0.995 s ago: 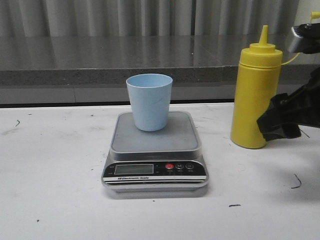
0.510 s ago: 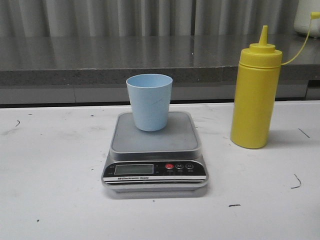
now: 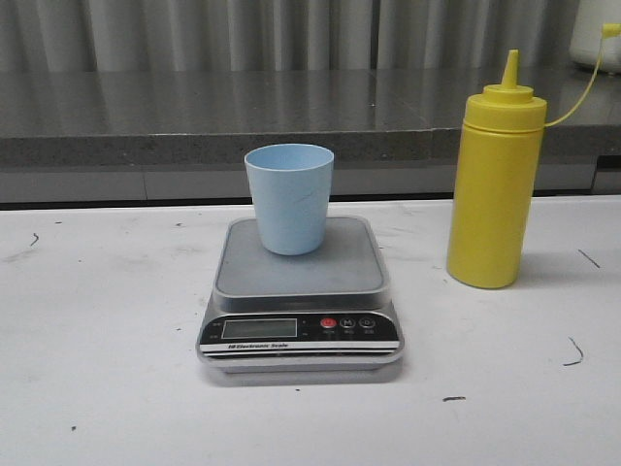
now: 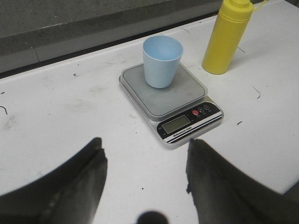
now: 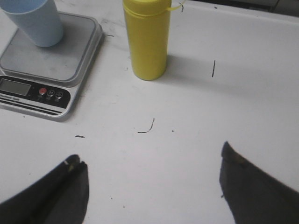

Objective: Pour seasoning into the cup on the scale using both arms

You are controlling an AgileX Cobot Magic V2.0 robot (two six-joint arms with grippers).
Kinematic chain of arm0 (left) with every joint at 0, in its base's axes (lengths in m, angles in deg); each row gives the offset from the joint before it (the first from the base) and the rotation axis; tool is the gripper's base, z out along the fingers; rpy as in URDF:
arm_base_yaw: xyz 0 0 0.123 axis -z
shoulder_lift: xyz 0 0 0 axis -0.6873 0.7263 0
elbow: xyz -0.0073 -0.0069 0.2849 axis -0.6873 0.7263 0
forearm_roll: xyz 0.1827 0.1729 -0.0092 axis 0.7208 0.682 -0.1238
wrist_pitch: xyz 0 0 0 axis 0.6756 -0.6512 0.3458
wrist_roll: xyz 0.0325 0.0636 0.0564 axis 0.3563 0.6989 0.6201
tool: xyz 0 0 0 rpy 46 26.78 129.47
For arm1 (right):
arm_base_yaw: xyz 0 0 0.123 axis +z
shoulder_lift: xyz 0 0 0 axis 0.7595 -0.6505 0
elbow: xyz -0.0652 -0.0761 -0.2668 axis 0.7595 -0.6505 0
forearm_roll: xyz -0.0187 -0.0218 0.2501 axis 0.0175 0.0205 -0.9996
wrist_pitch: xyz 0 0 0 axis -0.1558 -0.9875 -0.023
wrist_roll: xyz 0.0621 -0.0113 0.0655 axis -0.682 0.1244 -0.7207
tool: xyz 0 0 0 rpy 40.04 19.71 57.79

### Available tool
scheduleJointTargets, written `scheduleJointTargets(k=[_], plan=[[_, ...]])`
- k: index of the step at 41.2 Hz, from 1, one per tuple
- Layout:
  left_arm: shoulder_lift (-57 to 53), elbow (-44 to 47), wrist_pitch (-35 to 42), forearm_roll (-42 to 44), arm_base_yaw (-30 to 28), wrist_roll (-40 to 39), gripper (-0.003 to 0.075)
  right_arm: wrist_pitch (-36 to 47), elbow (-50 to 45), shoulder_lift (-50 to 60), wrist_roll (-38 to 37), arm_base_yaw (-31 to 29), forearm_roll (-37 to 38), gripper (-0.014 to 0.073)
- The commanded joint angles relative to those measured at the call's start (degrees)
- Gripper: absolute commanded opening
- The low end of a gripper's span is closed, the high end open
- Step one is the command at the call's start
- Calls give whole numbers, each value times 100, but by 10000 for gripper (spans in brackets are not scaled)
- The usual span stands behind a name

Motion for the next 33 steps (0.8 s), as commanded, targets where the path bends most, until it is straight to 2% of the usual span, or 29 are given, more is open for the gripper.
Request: scheduleJointTargets(k=[1,33], plan=[[24,-140,413,-22,6,-51,385,241,197,226,187,8,-62,592],[24,-140,413,-22,6,-51,385,253,197,437,278,8,2,591]])
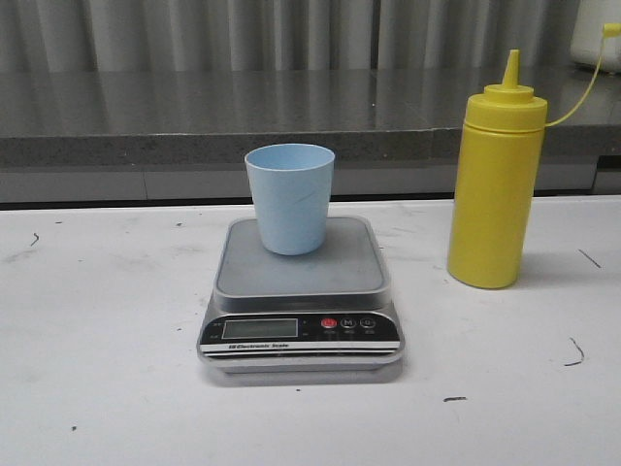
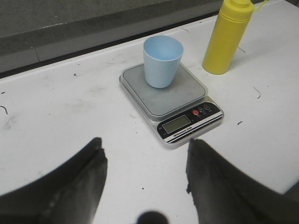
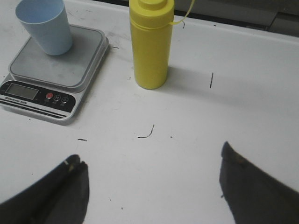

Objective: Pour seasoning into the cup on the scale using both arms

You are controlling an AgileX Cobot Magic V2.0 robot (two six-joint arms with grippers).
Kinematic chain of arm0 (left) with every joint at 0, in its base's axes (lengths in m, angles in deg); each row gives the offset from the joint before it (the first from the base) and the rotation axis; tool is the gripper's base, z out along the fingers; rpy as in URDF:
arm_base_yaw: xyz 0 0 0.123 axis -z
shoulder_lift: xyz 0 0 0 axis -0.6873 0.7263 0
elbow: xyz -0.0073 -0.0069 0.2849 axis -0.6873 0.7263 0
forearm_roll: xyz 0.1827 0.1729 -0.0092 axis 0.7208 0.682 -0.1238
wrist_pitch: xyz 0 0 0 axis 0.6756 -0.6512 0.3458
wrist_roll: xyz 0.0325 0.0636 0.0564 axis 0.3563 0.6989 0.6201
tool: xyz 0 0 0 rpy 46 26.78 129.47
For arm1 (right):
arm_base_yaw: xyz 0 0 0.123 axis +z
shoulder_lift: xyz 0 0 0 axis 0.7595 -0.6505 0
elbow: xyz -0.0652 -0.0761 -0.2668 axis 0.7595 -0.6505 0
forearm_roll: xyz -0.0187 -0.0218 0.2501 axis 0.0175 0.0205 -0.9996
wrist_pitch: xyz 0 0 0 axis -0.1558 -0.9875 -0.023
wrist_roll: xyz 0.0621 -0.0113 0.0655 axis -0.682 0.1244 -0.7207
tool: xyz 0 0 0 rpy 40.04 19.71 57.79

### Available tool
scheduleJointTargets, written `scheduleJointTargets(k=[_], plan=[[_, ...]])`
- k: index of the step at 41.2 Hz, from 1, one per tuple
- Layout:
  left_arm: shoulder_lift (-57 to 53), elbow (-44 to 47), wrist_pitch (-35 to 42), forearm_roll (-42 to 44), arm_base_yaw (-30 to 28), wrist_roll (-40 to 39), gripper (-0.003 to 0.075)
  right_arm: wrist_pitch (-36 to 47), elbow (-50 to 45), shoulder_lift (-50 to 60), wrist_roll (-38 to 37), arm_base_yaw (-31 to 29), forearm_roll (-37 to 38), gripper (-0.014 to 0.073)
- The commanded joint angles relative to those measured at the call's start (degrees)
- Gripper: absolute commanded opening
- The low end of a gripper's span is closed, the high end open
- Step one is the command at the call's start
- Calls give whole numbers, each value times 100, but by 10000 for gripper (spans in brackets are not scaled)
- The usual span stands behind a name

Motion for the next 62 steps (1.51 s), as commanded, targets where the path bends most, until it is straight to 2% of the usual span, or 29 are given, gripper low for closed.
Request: scheduleJointTargets(k=[1,6,9,12,18,21,23,30,33,39,41,62], plan=[[24,-140,413,-22,6,-51,385,384,197,-21,92,8,63,591],[24,-140,413,-22,6,-51,385,384,197,-21,92,8,63,582],[24,-140,413,-22,6,-51,385,378,197,-21,92,8,63,527],[24,-140,413,-22,6,-51,385,374,197,-21,92,8,63,414],[24,-140,413,-22,6,-51,385,367,197,-21,92,8,63,74],[24,-140,413,-22,6,-51,385,360,197,-21,92,8,63,-64],[24,-140,413,-22,6,-51,385,360,197,-21,92,8,63,-125],[24,-140,427,-35,6,-51,384,335,197,-21,92,8,63,-122],[24,-140,437,-107,6,-51,342,323,197,-21,92,8,63,-122],[34,-140,450,-385,6,-51,43,317,197,-21,92,8,63,-122],[34,-140,450,-388,6,-38,-17,317,197,-21,92,8,63,-122],[34,-140,450,-388,6,100,-20,317,197,-21,92,8,63,-122]])
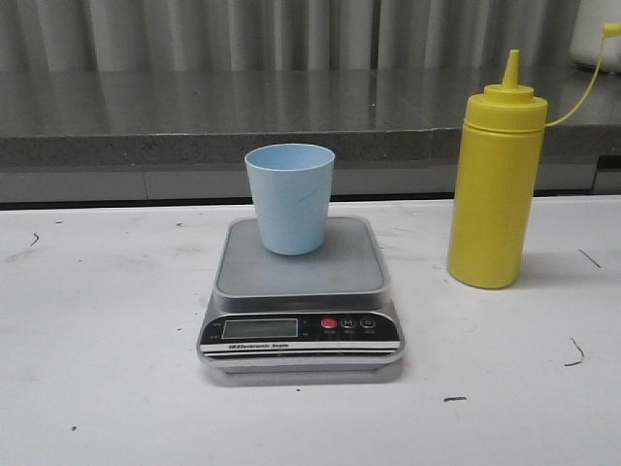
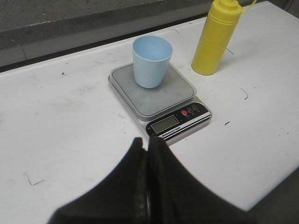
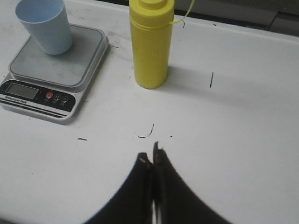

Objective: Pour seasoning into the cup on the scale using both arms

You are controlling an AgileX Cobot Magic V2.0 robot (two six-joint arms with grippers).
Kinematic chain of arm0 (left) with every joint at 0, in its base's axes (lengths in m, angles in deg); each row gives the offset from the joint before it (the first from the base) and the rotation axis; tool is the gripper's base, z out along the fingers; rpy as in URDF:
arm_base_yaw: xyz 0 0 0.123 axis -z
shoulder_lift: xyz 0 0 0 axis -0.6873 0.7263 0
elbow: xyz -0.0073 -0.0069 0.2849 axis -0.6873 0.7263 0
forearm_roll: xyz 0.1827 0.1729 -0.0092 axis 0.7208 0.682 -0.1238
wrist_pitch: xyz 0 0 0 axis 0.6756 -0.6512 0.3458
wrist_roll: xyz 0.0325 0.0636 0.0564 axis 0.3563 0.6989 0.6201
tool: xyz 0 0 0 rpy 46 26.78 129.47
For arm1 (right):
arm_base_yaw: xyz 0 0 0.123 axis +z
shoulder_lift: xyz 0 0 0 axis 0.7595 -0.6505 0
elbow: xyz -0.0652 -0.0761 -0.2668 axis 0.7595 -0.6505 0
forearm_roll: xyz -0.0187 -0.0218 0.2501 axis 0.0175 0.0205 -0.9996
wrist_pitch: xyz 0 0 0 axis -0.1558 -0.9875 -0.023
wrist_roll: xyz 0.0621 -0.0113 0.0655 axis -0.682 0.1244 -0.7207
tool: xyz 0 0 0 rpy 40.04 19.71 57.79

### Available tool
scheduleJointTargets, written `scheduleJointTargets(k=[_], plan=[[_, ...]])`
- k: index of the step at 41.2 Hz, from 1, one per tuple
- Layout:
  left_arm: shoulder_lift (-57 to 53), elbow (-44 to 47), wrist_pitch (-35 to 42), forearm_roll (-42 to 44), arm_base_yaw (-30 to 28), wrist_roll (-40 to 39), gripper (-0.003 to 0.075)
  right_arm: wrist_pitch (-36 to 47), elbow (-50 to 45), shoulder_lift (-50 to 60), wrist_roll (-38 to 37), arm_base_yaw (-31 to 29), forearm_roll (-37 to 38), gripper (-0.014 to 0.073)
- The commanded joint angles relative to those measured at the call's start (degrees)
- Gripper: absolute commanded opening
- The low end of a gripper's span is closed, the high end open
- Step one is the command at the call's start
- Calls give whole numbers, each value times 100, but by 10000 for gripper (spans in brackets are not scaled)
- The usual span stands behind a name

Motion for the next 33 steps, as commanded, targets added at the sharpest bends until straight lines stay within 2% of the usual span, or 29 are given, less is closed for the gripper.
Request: scheduleJointTargets(k=[1,5,9,20,25,33], plan=[[34,-140,450,-89,6,14,-20,325,197,-21,92,8,63,-122],[-57,-46,539,-70,42,14,-20,325,197,-21,92,8,63,-122],[-305,230,837,471,-163,66,-20,319,197,-21,92,8,63,-122],[-1796,2121,2661,571,-1646,66,-20,325,197,-21,92,8,63,-122],[-2315,2976,3237,506,-2285,66,-20,325,197,-21,92,8,63,-122],[-2728,3705,3770,283,-2607,66,-20,325,197,-21,92,8,63,-122]])
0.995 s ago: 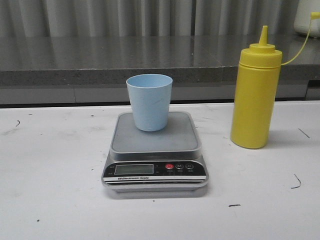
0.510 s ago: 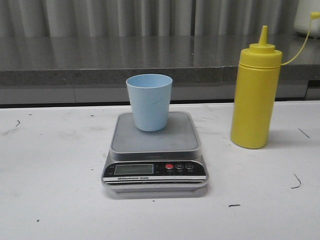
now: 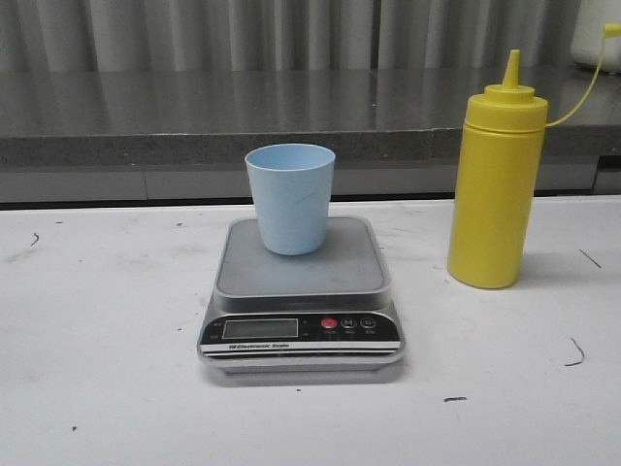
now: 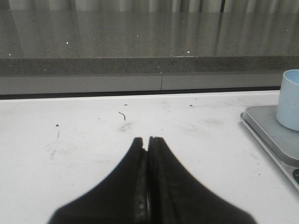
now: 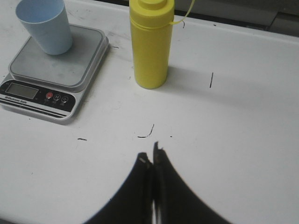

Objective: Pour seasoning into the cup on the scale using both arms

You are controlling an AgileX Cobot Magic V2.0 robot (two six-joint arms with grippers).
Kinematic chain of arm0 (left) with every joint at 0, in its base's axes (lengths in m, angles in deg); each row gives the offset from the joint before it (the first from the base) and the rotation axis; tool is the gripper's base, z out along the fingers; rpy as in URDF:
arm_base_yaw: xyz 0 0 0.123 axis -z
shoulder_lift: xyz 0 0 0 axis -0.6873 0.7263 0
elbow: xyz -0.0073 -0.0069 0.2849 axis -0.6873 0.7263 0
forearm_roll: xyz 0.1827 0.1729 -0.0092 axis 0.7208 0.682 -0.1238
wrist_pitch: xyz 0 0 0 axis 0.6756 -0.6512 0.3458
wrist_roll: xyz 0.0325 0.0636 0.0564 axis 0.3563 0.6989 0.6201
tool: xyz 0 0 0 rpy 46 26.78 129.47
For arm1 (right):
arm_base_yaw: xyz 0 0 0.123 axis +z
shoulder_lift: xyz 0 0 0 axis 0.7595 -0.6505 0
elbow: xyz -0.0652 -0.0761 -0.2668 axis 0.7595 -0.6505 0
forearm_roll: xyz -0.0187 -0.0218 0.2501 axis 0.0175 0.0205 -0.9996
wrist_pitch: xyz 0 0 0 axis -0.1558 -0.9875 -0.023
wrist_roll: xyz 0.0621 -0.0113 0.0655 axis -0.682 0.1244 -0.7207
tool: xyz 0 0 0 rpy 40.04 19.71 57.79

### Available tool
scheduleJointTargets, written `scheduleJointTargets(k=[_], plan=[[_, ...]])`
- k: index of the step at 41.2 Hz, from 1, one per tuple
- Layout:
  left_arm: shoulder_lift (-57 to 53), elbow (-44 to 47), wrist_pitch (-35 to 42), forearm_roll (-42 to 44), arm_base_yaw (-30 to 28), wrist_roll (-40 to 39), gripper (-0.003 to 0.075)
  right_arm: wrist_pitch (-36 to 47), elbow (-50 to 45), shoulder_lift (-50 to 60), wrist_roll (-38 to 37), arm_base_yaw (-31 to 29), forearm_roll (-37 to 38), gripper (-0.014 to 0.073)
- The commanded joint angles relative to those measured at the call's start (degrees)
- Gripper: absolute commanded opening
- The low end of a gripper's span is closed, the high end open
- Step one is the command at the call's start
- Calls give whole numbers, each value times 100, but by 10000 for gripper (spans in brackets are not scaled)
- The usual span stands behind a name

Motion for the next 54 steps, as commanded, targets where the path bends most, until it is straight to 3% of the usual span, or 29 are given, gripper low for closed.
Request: scheduleJointTargets(k=[1,5,26,36,54], plan=[[-99,100,938,-104,-49,12,-20,320,197,-31,89,8,63,-122],[-99,392,1409,-202,-35,12,-20,320,197,-31,89,8,63,-122],[-89,387,1342,-256,-46,12,-20,324,197,-31,89,8,63,-122],[-89,387,2140,-270,-46,-68,-20,318,197,-31,89,8,63,-122],[-89,387,2149,-270,-148,-68,-20,318,197,-31,89,8,63,-122]])
